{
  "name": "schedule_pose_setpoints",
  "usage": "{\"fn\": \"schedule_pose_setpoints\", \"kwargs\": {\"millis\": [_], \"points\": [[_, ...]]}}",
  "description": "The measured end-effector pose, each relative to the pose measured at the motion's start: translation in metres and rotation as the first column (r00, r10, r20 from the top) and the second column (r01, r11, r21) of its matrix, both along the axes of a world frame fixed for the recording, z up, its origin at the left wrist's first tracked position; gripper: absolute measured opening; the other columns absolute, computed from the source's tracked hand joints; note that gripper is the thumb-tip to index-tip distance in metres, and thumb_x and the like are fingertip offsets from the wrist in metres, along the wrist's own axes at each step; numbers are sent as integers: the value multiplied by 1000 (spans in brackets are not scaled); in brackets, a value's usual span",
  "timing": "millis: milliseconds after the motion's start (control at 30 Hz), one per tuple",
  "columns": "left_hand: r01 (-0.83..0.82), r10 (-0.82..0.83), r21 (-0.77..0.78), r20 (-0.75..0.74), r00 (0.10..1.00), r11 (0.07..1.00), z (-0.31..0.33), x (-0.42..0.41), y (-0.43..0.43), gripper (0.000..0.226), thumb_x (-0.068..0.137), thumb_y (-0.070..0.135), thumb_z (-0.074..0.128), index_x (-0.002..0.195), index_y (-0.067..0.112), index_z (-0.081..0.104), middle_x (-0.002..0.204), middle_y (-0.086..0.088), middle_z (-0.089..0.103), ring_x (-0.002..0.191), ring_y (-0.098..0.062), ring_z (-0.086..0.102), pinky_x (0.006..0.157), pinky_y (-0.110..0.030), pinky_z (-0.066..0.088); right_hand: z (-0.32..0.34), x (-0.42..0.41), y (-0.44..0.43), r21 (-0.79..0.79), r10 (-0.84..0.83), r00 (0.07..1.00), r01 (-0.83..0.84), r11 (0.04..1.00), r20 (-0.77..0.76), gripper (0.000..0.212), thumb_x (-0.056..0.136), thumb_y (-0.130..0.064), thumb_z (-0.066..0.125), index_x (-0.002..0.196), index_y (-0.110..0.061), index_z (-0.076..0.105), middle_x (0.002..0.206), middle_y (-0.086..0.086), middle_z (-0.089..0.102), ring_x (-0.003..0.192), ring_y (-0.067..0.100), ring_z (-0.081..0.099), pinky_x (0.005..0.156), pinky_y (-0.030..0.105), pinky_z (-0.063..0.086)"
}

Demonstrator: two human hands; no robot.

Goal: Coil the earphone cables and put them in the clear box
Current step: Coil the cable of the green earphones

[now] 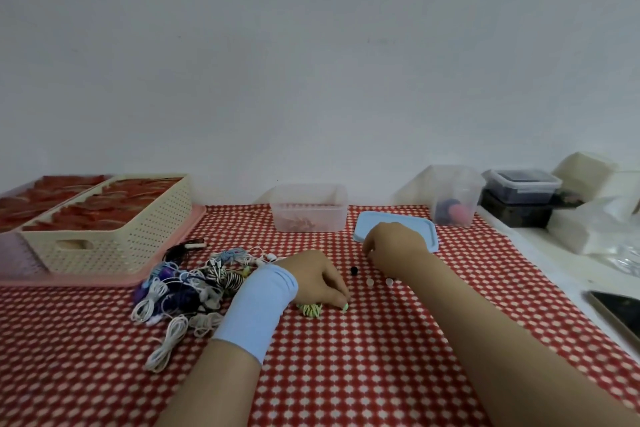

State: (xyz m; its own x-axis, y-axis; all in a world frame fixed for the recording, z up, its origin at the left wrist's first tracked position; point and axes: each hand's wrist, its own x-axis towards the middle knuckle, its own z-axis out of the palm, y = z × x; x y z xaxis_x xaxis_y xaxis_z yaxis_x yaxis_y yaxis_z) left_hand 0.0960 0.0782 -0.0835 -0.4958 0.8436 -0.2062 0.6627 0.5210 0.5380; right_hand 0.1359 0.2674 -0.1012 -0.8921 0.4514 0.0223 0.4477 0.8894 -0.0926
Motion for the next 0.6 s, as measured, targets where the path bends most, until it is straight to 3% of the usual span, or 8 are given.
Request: {"fn": "schedule_pose_setpoints", "kwargs": {"millis": [67, 133, 200, 267, 400, 500, 600], "points": [[-10, 10, 36, -1, 1000, 999, -5, 0, -2, 12, 82, 35, 76, 93, 31, 79, 95, 17, 74, 92, -1, 66, 93, -29, 53, 3, 8, -4, -60, 18, 996, -23, 998, -87, 36, 96, -12, 53, 118, -34, 73, 117, -5, 70, 99, 18, 66, 86, 35, 57], [-70, 69, 136, 10, 998, 988, -10, 3, -3, 9, 83, 36, 75, 90, 30, 78, 93, 16, 73, 91, -2, 66, 91, -29, 53, 11, 19, -10, -267, 9, 964, -83, 960, -267, 32, 96, -12, 51, 107, -28, 76, 101, -7, 75, 74, 10, 63, 70, 25, 55], [-185, 163, 297, 98, 982, 937, -15, 5, -4, 10, 86, 34, 73, 92, 26, 74, 93, 12, 74, 90, -3, 67, 90, -27, 52, 15, 32, -18, -490, -48, 903, -186, 852, -426, 25, 96, -13, 55, 100, -25, 77, 81, -9, 73, 53, 4, 54, 54, 17, 46], [-306, 223, 418, 236, 946, 856, -17, 6, -6, 10, 88, 30, 70, 94, 23, 72, 89, 10, 76, 88, -2, 69, 92, -27, 50, 16, 43, -24, -627, -115, 852, -277, 728, -510, 18, 96, -16, 62, 99, -22, 78, 75, -14, 70, 48, -1, 51, 53, 15, 42], [-465, 222, 502, 468, 855, 729, -23, 5, -12, 15, 89, 24, 70, 103, 27, 72, 93, 7, 77, 93, -5, 71, 100, -30, 48, 7, 58, -30, -831, -229, 824, -423, 361, -518, 14, 93, -12, 69, 105, -12, 77, 55, -4, 51, 46, 8, 39, 44, 20, 31], [-511, 197, 520, 543, 817, 684, -28, 8, -11, 21, 87, 24, 73, 108, 22, 73, 93, 1, 77, 96, -9, 72, 101, -32, 48, 4, 64, -31, -863, -213, 849, -423, 275, -484, 16, 94, -13, 66, 107, -9, 75, 52, -7, 56, 46, 9, 39, 43, 19, 29], [-514, 151, 542, 576, 803, 665, -28, 13, -10, 18, 90, 21, 69, 107, 18, 73, 93, -1, 77, 88, -14, 72, 90, -25, 54, 3, 64, -30, -888, -199, 871, -410, 209, -449, 14, 95, -13, 65, 104, -12, 76, 53, -4, 55, 50, 11, 41, 45, 21, 26]]}}
